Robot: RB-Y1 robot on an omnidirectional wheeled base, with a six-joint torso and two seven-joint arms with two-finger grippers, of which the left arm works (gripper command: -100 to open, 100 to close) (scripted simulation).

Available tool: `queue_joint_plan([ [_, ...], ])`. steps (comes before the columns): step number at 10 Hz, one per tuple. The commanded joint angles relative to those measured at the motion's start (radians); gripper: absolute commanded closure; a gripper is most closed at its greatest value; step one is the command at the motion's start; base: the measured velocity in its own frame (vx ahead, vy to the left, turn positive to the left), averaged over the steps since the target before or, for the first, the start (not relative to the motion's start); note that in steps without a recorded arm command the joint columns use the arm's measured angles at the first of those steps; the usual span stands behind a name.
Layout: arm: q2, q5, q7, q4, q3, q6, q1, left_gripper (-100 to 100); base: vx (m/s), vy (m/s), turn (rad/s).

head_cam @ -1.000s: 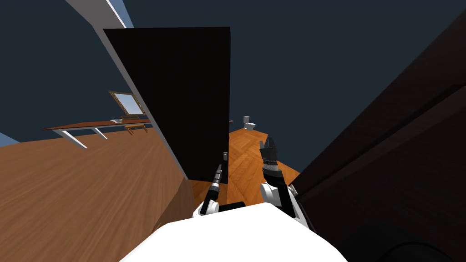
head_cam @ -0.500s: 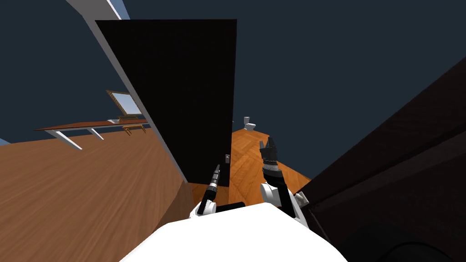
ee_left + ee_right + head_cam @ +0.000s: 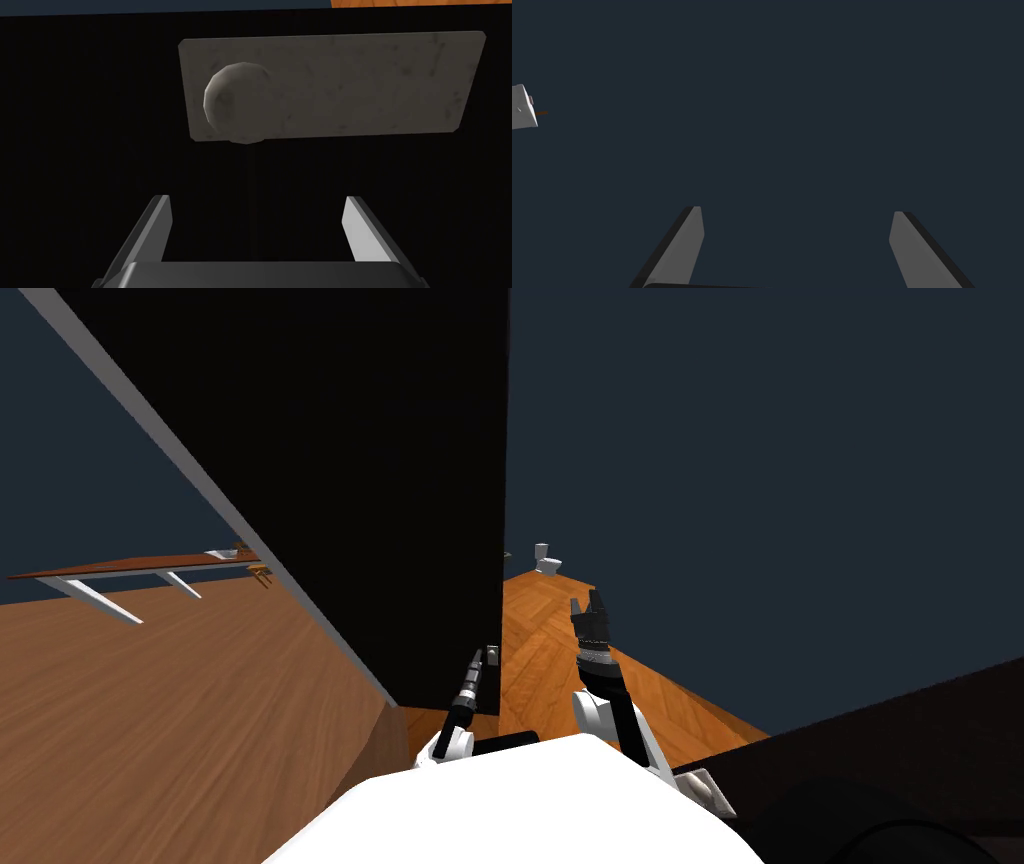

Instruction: Push the door open

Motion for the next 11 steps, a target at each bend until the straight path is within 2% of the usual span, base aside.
queue_joint_plan([
  [1, -0.025, -0.001, -0.004, -0.002, 0.005, 0.003, -0.001, -100, 0.144, -0.134, -0.015],
  [2, -0.044, -0.002, -0.004, -0.001, 0.007, 0.002, -0.002, -100, 0.090, -0.119, 0.036],
  [3, -0.030, 0.001, -0.001, 0.008, 0.009, -0.003, -0.002, -100, 0.034, -0.047, 0.015],
  [4, -0.030, 0.001, -0.001, 0.008, 0.009, -0.003, -0.002, 100, -0.006, 0.007, -0.011],
  [9, -0.030, 0.001, -0.001, 0.008, 0.009, -0.003, -0.002, 100, -0.005, 0.008, -0.004],
  [10, -0.003, 0.009, -0.005, 0.009, 0.028, -0.004, -0.005, 100, 0.129, -0.036, 0.057],
  [11, 0.011, 0.031, -0.029, -0.016, -0.017, -0.013, 0.024, -100, 0.034, 0.014, 0.068],
])
